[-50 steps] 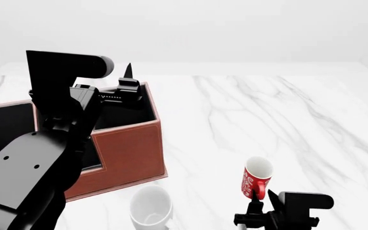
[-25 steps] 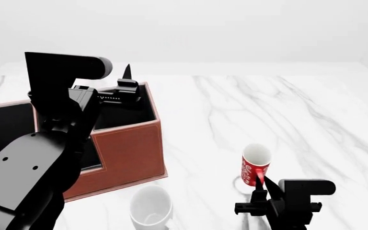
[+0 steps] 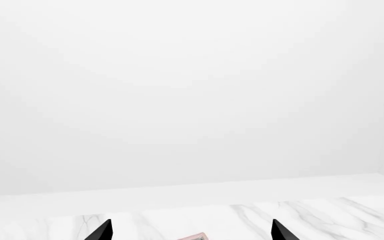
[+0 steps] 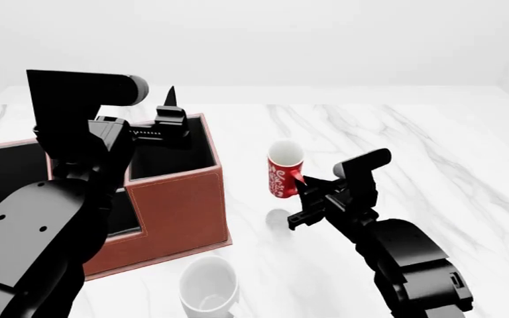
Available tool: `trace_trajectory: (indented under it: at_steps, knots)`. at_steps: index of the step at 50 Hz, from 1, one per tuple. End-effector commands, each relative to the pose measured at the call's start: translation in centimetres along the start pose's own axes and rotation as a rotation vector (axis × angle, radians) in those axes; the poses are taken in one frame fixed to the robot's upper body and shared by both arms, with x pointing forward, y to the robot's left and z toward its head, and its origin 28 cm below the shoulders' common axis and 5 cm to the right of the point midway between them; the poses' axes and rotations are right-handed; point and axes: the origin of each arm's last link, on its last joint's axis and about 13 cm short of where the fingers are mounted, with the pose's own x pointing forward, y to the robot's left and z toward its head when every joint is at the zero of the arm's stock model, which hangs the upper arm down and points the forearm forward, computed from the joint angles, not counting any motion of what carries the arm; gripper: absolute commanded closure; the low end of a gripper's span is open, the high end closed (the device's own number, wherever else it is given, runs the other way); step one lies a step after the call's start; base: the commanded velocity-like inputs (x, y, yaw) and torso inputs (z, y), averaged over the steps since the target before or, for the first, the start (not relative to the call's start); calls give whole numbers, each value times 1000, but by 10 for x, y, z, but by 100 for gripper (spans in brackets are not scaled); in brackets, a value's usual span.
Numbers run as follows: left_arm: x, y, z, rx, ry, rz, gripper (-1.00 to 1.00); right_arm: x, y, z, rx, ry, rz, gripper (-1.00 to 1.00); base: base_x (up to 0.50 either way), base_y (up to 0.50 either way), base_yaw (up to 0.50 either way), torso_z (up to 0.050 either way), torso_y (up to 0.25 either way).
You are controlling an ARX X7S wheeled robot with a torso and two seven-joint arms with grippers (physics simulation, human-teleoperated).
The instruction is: Pick up the red mug and place it to the right of the caddy.
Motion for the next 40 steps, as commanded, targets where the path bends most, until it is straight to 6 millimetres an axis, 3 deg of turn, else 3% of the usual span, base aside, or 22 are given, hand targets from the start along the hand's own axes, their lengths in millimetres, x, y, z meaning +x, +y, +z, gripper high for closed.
trace_trajectory:
  at_steps: [1, 25, 40]
  knots:
    - [0, 1, 0, -1, -1, 4, -100, 28, -7, -2, 15, 35, 116, 100, 0, 0, 0, 0, 10]
    - [1, -1, 1, 7, 1, -4, -100, 25, 17, -29, 72, 51, 243, 100, 0, 0, 0, 0, 0]
    - [-2, 0, 2, 5, -1, -1, -100, 31, 14, -38, 72, 72, 194, 100, 0, 0, 0, 0, 1]
